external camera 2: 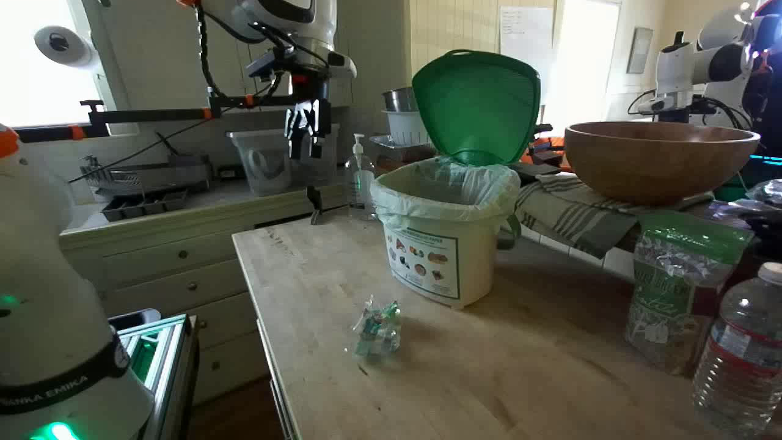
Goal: Remove the plastic bottle from the trash can and place it on the counter top
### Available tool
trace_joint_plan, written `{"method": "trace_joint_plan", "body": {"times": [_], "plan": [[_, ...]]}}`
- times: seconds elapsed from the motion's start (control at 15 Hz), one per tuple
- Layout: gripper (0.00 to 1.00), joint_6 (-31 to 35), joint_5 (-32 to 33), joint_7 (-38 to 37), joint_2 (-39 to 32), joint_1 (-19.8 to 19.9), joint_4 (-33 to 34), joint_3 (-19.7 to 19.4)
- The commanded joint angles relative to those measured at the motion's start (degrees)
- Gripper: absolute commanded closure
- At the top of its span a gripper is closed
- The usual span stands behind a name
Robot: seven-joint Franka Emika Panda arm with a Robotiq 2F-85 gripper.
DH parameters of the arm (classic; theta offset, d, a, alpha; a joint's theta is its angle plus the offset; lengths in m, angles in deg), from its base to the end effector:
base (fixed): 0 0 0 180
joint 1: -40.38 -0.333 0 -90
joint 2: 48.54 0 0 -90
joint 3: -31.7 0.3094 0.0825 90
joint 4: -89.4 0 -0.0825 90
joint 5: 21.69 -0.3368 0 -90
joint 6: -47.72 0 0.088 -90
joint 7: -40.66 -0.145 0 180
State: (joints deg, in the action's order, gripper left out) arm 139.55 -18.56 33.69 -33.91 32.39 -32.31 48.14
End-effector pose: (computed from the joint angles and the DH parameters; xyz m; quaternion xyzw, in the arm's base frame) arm 0.3613 0.1622 0.4666 0.9778 0.1454 -0.1161 0.0967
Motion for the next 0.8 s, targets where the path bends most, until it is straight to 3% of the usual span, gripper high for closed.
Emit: {"method": "trace_joint_plan", "body": {"times": [0.0,0.47,0.73], "plan": [[0.0,-0.14,0.25,-0.29,-0.15,-1.27,0.14,-1.12],[0.0,-0.14,0.25,-0.29,-0.15,-1.27,0.14,-1.12],[0.0,4.47,-0.43,-1.13,0.71,-0.1,-0.55,-3.47]]}}
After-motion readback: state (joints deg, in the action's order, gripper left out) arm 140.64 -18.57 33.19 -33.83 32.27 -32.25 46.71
